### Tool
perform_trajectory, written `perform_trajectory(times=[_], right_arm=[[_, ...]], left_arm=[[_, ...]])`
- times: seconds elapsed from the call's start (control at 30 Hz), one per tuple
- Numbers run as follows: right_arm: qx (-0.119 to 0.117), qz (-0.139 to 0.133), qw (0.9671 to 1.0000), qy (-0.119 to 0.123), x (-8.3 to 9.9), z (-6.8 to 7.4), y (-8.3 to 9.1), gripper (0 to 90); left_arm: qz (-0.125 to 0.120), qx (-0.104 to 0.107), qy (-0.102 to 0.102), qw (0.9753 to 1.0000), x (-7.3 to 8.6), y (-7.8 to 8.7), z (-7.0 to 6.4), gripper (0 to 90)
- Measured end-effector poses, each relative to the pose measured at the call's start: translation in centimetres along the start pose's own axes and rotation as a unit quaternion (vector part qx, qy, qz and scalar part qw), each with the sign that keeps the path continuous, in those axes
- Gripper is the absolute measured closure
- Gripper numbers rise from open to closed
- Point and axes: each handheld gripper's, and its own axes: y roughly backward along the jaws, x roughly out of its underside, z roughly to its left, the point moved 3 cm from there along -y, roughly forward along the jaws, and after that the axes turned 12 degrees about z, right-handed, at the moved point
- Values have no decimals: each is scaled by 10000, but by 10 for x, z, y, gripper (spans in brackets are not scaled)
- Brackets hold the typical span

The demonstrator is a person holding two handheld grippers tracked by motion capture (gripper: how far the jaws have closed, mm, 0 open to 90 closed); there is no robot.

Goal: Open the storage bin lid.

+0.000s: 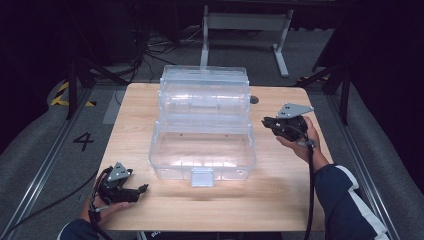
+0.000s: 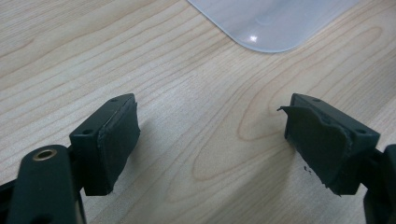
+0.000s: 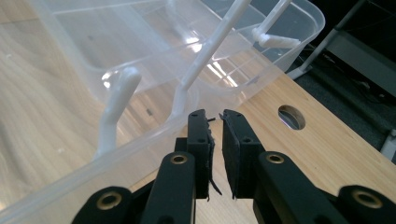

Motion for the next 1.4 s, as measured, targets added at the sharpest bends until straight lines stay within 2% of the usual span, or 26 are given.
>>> perform_trajectory(times=[0.27,0.57,0.8,1.0,1.17,1.4], right_arm=[[-13,30,10000,76,16,12,9,793],[-6,69,10000,-10,41,21,16,749],[23,174,9998,-124,64,24,15,679],[-67,266,9995,-169,84,28,14,612],[-41,223,9995,-211,99,33,15,558],[69,381,9988,-303,124,37,16,495]], left_arm=[[-9,-14,-18,10000,0,0,1,182],[-7,-4,-15,10000,0,0,0,181],[-8,-14,-20,10000,0,0,1,182],[-9,-12,-14,10000,0,0,0,182],[-3,-3,-27,10000,0,0,1,181],[0,-1,-49,10000,-1,0,1,180]])
